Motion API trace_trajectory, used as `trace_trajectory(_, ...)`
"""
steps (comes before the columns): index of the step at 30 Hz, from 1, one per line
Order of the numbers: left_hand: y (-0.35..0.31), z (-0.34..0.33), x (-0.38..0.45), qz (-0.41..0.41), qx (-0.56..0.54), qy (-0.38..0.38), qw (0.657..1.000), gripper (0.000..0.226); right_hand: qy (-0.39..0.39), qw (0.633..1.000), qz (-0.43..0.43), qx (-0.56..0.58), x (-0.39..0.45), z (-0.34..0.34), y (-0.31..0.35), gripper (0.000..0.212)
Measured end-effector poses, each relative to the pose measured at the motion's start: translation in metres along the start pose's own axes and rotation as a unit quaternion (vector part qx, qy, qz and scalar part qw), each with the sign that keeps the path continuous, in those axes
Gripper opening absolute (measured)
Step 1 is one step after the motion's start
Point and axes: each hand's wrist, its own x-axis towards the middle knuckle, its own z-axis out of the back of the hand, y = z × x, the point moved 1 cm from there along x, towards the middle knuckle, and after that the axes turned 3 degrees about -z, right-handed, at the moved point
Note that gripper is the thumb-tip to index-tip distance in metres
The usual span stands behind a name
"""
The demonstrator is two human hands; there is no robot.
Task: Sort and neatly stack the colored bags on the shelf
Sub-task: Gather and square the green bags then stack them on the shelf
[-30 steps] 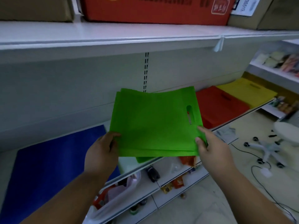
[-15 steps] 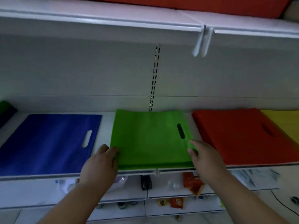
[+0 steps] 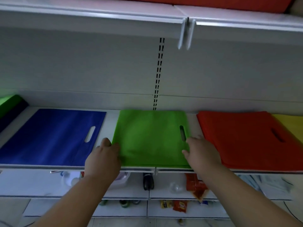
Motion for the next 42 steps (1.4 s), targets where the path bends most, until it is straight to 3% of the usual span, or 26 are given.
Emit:
trace_trajectory(4,0.021,0.009,-0.01,-0.007,-0.061,-0.039,0.997,0.026,-0.045,0.997,0.057,0.04,-0.003,0.021,0.047,0.044)
trace_trajectory(8,0.078,0.021,-0.033,0.011,-0.1,-0.063,0.993,0.032,-0.081,0.987,0.122,0.071,-0.013,0.042,0.13,0.045)
trace_trajectory(18,0.349,0.053,-0.129,0.141,-0.098,-0.117,0.978,0.026,-0.082,0.947,0.252,0.179,-0.06,0.049,0.421,0.051)
trace_trajectory(23,0.45,0.062,-0.161,0.211,-0.103,-0.152,0.96,0.026,-0.045,0.941,0.288,0.171,-0.071,0.039,0.528,0.053)
trace_trajectory(33,0.559,0.056,-0.117,0.243,-0.097,-0.133,0.956,0.028,-0.068,0.939,0.3,0.154,-0.009,0.01,0.643,0.047)
trace_trajectory(42,0.65,0.077,-0.059,0.25,-0.063,-0.099,0.961,0.04,-0.076,0.97,0.212,0.095,0.034,-0.009,0.694,0.037)
